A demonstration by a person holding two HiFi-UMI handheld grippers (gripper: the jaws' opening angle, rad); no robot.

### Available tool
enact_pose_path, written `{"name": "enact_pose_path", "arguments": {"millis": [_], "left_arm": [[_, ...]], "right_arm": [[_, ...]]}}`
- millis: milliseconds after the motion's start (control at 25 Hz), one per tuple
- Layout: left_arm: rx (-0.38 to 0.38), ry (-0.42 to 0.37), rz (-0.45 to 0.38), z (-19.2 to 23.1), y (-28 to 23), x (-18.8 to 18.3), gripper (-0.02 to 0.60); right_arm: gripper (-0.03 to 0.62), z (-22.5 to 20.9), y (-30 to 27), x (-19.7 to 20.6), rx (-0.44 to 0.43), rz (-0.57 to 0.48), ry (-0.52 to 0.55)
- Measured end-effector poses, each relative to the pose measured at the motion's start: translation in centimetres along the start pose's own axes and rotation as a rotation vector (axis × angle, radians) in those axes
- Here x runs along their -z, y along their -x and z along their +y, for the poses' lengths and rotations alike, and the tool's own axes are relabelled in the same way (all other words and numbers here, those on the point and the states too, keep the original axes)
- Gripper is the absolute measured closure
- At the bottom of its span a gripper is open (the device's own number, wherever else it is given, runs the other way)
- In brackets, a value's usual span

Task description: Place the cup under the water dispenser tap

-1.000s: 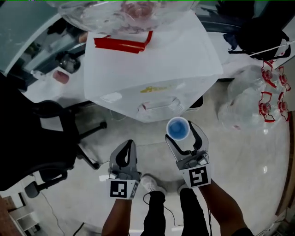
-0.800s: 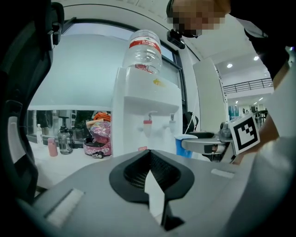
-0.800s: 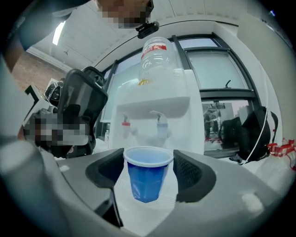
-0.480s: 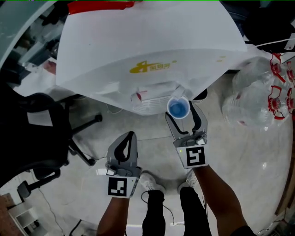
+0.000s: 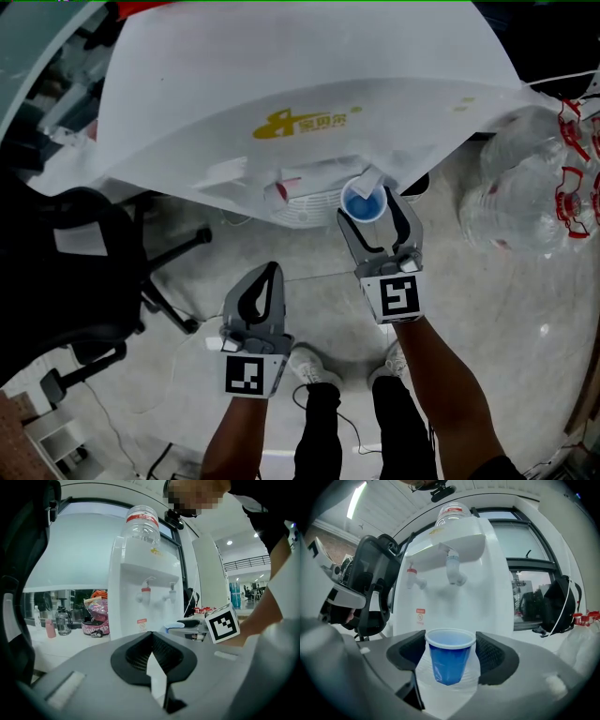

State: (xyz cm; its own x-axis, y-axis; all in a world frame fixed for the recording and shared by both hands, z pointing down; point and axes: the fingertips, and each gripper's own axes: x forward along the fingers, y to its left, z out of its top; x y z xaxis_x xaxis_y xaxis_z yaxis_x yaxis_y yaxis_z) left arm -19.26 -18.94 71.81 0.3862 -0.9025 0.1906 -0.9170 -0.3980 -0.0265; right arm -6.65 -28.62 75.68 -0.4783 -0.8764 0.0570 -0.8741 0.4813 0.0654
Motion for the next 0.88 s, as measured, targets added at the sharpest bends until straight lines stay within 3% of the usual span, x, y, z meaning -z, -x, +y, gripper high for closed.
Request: {"name": "enact_pose_path", "arguments": {"millis": [360,680,880], "left_arm": [[0.008,0.011,0.016,-0.7,0.0,1.3,0.566],[0.007,0.027,0.031,-0.8,0.3,2.0,0.566],[0.008,0.040,0.034,-0.8,0.0,2.0,0.566]], "right_arm": [[0.261,0.1,-0.8,1.6,-0.031,0.007,0.044],[0.255,-0.4,-0.6,2.3,-0.035,0.012,-0.030],[0.187,-0.5,-0.4,3.0,-0.048,0.051,-0.052]]}}
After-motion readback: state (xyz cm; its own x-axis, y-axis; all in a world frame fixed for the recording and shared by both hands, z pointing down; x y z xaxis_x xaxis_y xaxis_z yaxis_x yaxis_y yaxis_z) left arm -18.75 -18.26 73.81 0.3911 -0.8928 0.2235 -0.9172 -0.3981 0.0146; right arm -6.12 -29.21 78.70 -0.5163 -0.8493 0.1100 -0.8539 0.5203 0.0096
